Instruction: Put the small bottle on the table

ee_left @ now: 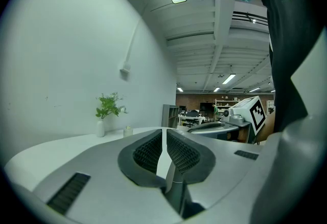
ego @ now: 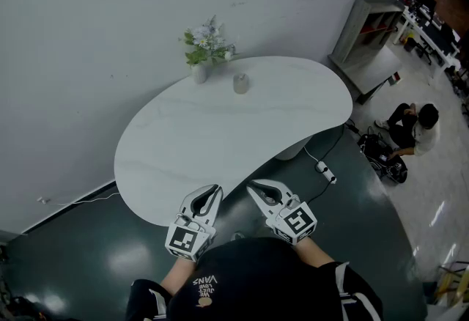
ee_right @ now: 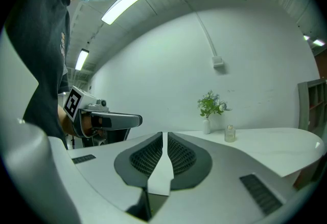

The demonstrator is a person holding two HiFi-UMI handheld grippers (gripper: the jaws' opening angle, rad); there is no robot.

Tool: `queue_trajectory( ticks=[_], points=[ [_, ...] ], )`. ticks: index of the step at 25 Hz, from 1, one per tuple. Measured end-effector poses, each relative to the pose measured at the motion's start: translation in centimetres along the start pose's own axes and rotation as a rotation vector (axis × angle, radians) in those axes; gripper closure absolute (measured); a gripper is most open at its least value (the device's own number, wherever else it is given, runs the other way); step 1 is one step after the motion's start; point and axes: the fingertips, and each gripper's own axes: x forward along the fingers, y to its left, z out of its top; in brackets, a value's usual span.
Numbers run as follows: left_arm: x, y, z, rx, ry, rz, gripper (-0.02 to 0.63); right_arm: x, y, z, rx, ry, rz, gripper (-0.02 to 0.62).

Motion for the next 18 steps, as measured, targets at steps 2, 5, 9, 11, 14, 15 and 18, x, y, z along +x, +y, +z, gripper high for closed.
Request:
queue_trajectory(
  ticks=[2,5,9,11,14,15,18],
  points=[
    [-0.1,-0.09,0.06,-0.002,-0.004,-0.002,0.565,-0.12,0.06,-0.07,-0.003,0.003,-0.008,0.537],
    [-0.22,-0.35,0.06,-0.005,-0.006,-0.006,0.565,-0.38,0.1,-0.17,-0.005,0.008,-0.023,0.543],
    [-0.45,-0.65,-0.02,-0.008,-0.012,-0.007,0.565,-0.7,0.09,-0.38,0.002,0.007,-0.038,0.545],
    [-0.55,-0.6,-0.07,-0.011,-0.012,-0.003,0.565,-0.68,0.08,-0.31,0.002,0.004,-0.04,0.545],
    [-0.69,-0.55,-0.08,-0.014,-0.013,0.003,0.565,-0.72,0.1,-0.19,-0.008,0.004,-0.04,0.546],
    [-0.75,-0.58,-0.08,-0.015,-0.015,0.005,0.565,-0.79,0.12,-0.19,-0.009,0.005,-0.041,0.546],
    [-0.9,-0.64,-0.06,-0.013,-0.018,0.008,0.565,-0.92,0.17,-0.23,-0.006,0.006,-0.046,0.546]
  ],
)
